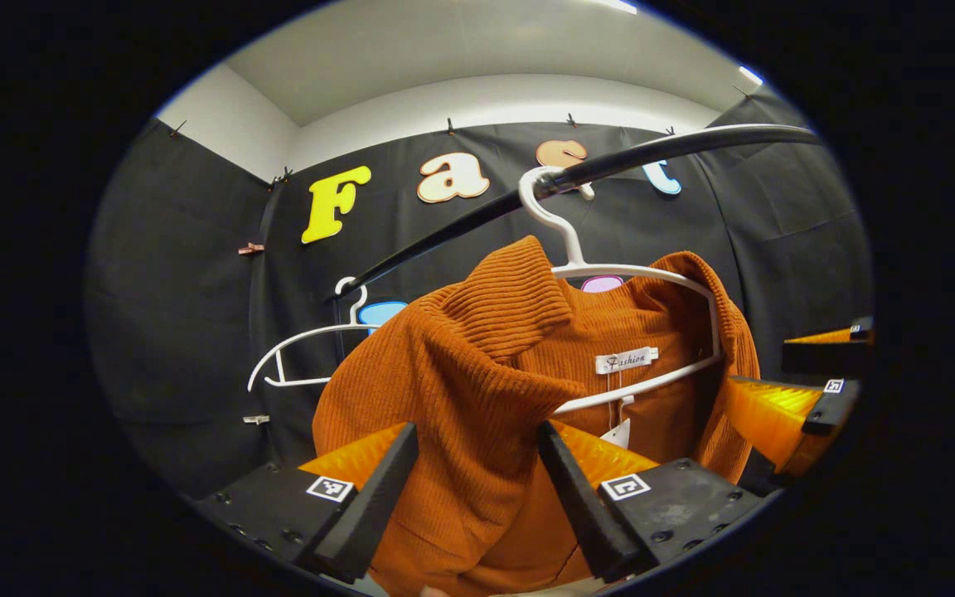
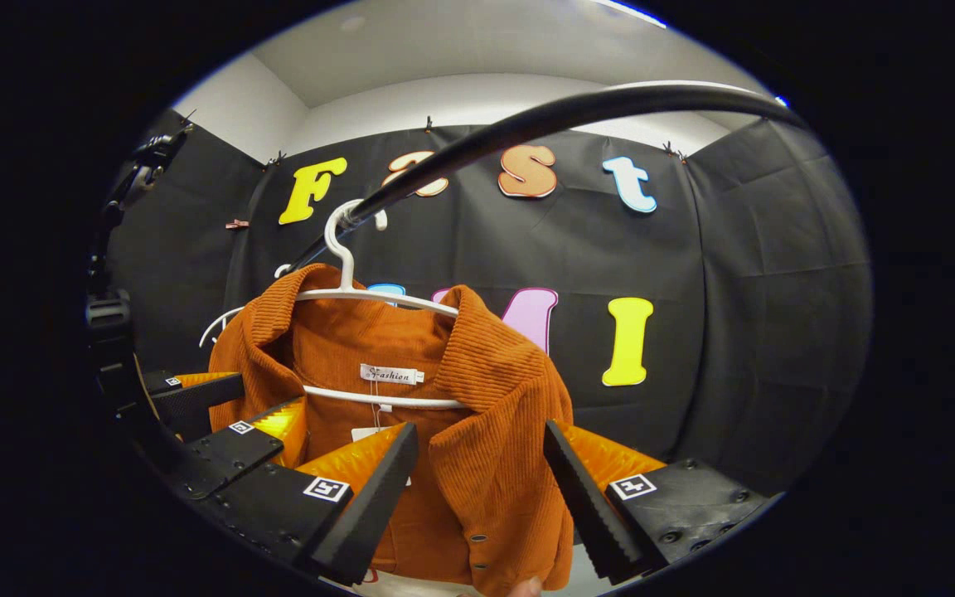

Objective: Grasp the clothes on the hanger with both hands and then place them into the laundry hamper below.

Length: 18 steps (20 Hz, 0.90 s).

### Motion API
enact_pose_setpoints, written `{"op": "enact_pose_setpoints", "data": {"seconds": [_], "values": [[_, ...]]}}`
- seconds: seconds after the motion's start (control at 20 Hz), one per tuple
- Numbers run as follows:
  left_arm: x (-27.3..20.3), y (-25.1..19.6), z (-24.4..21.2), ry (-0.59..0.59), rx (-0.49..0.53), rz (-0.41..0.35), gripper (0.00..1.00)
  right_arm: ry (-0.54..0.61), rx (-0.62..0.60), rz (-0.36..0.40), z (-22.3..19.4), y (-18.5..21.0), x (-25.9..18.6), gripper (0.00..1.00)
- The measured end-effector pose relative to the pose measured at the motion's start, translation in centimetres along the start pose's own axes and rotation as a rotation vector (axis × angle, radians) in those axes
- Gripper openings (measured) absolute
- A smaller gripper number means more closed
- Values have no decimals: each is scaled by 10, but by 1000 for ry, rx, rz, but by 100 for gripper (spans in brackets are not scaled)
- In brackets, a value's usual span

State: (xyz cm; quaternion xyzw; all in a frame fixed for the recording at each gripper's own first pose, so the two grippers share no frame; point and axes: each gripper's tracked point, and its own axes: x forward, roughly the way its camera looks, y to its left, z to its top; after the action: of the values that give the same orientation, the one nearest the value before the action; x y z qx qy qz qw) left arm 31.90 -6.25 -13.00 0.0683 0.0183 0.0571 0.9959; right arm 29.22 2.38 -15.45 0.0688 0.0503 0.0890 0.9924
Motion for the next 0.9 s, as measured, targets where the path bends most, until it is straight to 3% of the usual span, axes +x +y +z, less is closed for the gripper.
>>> {"op": "enact_pose_setpoints", "data": {"seconds": [0.05, 0.25, 0.3, 0.45, 0.5, 0.7, 0.9], "values": [[1, 4, 1, -7, 0, 8, 86, 4, -1, -12, -4, 0, 7, 98], [9, 12, -2, 6, -3, -12, 37, 44, 6, -100, -30, -16, 41, 99], [9, 14, -3, 11, -10, -15, 25, 48, 16, -106, -31, -16, 45, 78], [10, 16, -3, 27, -37, -46, 12, 45, 128, -80, -34, -14, 55, 14], [9, 16, -4, 30, -42, -57, 8, 48, 178, -51, -31, -9, 55, 7], [5, 24, 0, 32, -60, -73, 5, 139, 300, 73, -38, 4, 59, 7], [-1, 24, -2, 97, -128, -146, 5, 216, 428, 148, -32, 4, 54, 7]]}}
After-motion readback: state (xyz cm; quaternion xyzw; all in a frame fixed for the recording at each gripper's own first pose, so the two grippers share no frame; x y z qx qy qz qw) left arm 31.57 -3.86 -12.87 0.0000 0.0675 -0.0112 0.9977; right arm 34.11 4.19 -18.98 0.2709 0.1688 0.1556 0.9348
